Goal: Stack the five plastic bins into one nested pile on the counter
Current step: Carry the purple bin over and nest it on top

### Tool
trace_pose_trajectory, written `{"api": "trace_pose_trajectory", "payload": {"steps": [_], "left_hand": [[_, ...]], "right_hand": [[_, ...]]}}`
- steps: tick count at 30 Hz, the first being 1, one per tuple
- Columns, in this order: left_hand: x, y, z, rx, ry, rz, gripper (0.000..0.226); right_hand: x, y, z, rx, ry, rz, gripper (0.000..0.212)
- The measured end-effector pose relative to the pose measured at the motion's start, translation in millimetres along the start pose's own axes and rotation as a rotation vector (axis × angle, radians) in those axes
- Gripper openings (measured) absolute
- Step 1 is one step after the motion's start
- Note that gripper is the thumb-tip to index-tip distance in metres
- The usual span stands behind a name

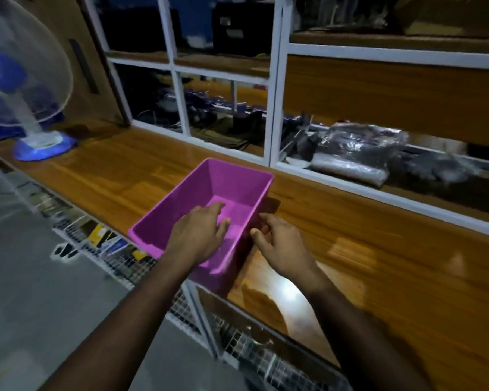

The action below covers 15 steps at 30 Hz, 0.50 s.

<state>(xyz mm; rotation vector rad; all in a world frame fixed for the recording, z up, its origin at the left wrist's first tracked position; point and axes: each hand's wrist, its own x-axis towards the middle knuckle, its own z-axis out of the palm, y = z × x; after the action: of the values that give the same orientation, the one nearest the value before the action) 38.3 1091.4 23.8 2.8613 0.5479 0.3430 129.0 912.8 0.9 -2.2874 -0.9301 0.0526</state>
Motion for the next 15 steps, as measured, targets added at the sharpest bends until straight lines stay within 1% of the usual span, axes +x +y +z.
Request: {"api": "trace_pose_trajectory", "payload": {"steps": [3, 6, 8, 11, 15], "left_hand": [[37, -36, -4, -0.018, 0.002, 0.025, 0.049], [61, -64, -5, -0.037, 0.006, 0.030, 0.053], [69, -72, -4, -0.040, 0.006, 0.052, 0.055], [74, -71, -3, -0.051, 0.034, 0.048, 0.052], [81, -74, -4, -0.038, 0.067, 0.032, 0.048]], "right_hand": [[23, -18, 14, 0.102, 0.085, 0.138, 0.037], [38, -26, 26, 0.250, 0.104, 0.302, 0.036], [43, -28, 33, 0.349, 0.090, 0.360, 0.039], [49, -29, 37, 0.519, 0.092, 0.434, 0.036], [49, -20, 29, 0.579, 0.121, 0.483, 0.032]]}}
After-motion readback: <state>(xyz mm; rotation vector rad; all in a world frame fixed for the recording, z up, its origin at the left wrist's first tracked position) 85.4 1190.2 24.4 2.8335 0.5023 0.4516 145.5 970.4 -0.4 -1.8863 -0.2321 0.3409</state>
